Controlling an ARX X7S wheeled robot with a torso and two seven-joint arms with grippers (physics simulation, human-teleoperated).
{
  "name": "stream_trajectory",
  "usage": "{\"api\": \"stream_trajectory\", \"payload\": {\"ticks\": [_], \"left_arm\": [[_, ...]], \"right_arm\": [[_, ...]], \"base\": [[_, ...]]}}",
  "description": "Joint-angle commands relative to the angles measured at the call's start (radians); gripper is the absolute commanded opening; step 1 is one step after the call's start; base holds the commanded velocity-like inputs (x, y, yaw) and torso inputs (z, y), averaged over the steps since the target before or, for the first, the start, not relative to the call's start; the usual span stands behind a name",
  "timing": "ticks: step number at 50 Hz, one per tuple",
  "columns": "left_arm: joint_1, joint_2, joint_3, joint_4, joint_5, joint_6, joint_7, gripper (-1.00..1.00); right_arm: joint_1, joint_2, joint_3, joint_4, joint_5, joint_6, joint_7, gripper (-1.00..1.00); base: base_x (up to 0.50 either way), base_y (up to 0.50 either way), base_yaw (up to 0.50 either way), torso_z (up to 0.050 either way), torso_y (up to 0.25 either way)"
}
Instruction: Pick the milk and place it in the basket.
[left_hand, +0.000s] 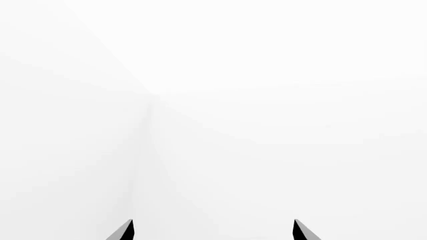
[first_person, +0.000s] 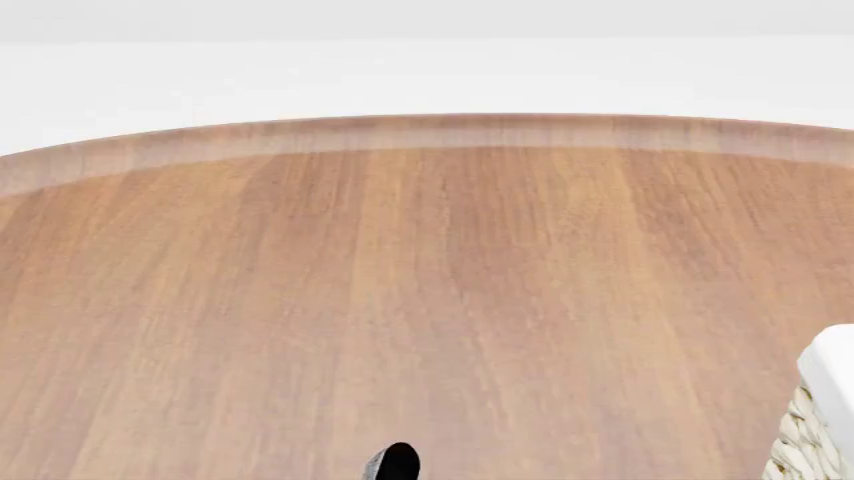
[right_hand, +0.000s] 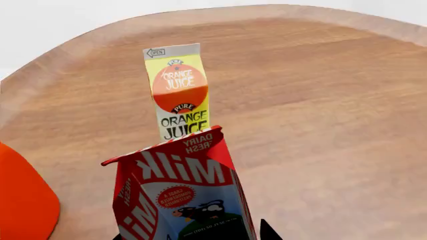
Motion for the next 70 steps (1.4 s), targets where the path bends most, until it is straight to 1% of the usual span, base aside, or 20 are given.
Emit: {"api": "stream_trajectory", "payload": {"ticks": [1,9,10,20,21,22,24,25,29,32,36,41,42,45,55,60,63,66,67,70], "left_arm": [[0.007,0.020,-0.011,0.015,0.027,-0.005,0.025,1.00],[0.007,0.020,-0.009,0.014,0.027,-0.004,0.024,1.00],[0.008,0.020,-0.009,0.015,0.028,-0.004,0.025,1.00],[0.007,0.020,-0.005,0.014,0.029,-0.003,0.023,1.00],[0.006,0.019,-0.003,0.013,0.029,-0.004,0.022,1.00],[0.006,0.019,-0.003,0.013,0.029,-0.004,0.023,1.00],[0.006,0.019,-0.003,0.012,0.029,-0.004,0.022,1.00],[0.007,0.019,-0.003,0.012,0.029,-0.003,0.023,1.00],[0.006,0.020,0.003,0.011,0.034,-0.002,0.023,1.00],[0.007,0.019,0.000,0.012,0.033,-0.002,0.023,1.00],[0.007,0.019,0.002,0.011,0.034,-0.002,0.023,1.00],[0.007,0.019,0.001,0.010,0.033,-0.001,0.023,1.00],[0.008,0.019,0.001,0.011,0.034,-0.001,0.024,1.00],[0.008,0.019,0.001,0.011,0.033,0.000,0.024,1.00],[0.007,0.017,0.008,0.010,0.036,0.001,0.022,1.00],[0.007,0.016,0.008,0.010,0.037,0.001,0.020,1.00],[0.009,0.016,0.006,0.009,0.036,0.003,0.021,1.00],[0.009,0.016,0.008,0.007,0.037,0.004,0.021,1.00],[0.010,0.017,0.009,0.007,0.039,0.004,0.022,1.00],[0.010,0.016,0.010,0.007,0.039,0.005,0.022,1.00]], "right_arm": [[-0.004,0.032,0.063,-0.269,-0.005,0.047,0.043,-1.00],[-0.009,0.038,0.119,-0.384,0.008,0.063,0.116,-1.00],[-0.009,0.030,0.145,-0.403,0.015,0.062,0.144,-1.00],[-0.007,0.000,0.276,-0.482,0.075,0.039,0.252,-1.00],[0.004,-0.062,0.426,-0.509,0.150,0.001,0.388,-1.00],[0.009,-0.069,0.469,-0.511,0.162,0.007,0.408,-1.00],[0.006,-0.067,0.465,-0.511,0.133,-0.007,0.424,-1.00],[0.007,-0.064,0.466,-0.511,0.151,0.001,0.414,-1.00],[0.011,-0.080,0.488,-0.492,0.134,-0.024,0.450,-1.00],[0.022,-0.102,0.528,-0.477,0.103,-0.057,0.516,-1.00],[0.034,-0.107,0.561,-0.483,0.100,-0.038,0.570,-1.00],[0.040,-0.126,0.616,-0.490,0.080,-0.014,0.674,-1.00],[0.040,-0.125,0.623,-0.490,0.110,-0.006,0.660,-1.00],[0.036,-0.126,0.626,-0.481,0.081,-0.018,0.687,-1.00],[0.034,-0.127,0.645,-0.447,0.090,0.002,0.723,-1.00],[0.029,-0.127,0.644,-0.437,0.064,-0.008,0.750,-1.00],[0.029,-0.120,0.631,-0.426,0.059,-0.008,0.742,-1.00],[0.032,-0.128,0.628,-0.404,0.009,-0.012,0.793,-1.00],[0.033,-0.126,0.626,-0.394,0.034,-0.024,0.762,-1.00],[0.033,-0.125,0.624,-0.394,0.035,-0.026,0.763,-1.00]], "base": [[0.00,0.00,0.00,0.000,0.000],[0.00,0.00,0.00,0.000,0.001],[0.00,0.00,0.00,0.000,0.000],[0.00,0.00,0.00,0.000,0.001],[0.00,0.00,0.00,0.000,0.000],[0.00,0.00,0.00,0.000,0.010],[0.00,0.00,0.00,0.000,0.000],[0.00,0.00,0.00,0.000,0.000],[0.00,0.00,0.00,0.000,0.000],[0.00,0.00,0.00,0.000,0.000],[0.00,0.00,0.00,0.000,0.003],[0.00,0.00,0.00,0.000,0.000],[0.00,0.00,0.00,0.000,0.010],[0.00,0.00,0.00,0.000,0.000],[0.00,0.00,0.00,0.000,0.001],[0.00,0.00,0.00,0.003,0.002],[0.00,0.00,0.00,0.000,0.000],[0.00,0.00,0.00,0.000,0.003],[0.00,0.00,0.00,0.000,0.000],[0.00,0.00,0.00,0.000,0.000]]}}
